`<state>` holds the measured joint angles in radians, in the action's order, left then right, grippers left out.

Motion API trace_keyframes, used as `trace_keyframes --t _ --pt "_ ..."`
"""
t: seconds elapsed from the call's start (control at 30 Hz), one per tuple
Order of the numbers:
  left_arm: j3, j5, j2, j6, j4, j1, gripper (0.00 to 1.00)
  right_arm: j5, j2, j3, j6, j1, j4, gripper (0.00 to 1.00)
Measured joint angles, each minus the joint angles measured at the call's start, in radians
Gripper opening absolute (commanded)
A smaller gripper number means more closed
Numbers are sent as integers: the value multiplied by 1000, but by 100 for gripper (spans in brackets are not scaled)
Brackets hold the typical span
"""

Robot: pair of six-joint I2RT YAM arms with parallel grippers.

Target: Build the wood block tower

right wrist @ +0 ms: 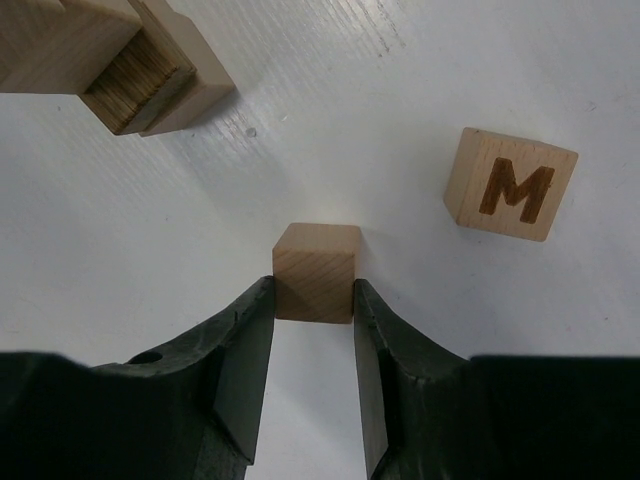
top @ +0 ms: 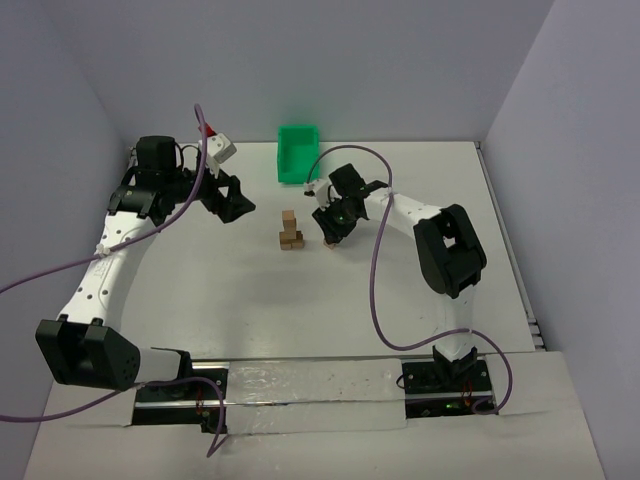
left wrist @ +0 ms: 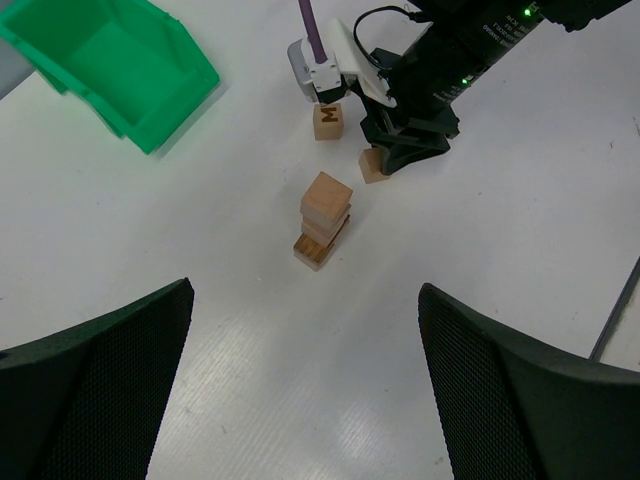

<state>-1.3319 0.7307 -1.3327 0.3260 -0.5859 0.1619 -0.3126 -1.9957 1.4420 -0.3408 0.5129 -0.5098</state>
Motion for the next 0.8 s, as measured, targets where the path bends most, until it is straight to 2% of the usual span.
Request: trace_keyframes --t 0.2,0.4,0.6,0.8 --pt "25 0 0 -1 14 0 99 2 3 0 -15 0 -7 35" --pt "46 -6 0 -9 34 0 99 -5 56 24 -54 0 -107 33" --pt "57 -26 -9 -28 53 -8 99 -44 130 201 -123 0 -250 28" --pt "57 0 -56 -52 52 -75 98 -97 142 436 -204 0 -385 27"
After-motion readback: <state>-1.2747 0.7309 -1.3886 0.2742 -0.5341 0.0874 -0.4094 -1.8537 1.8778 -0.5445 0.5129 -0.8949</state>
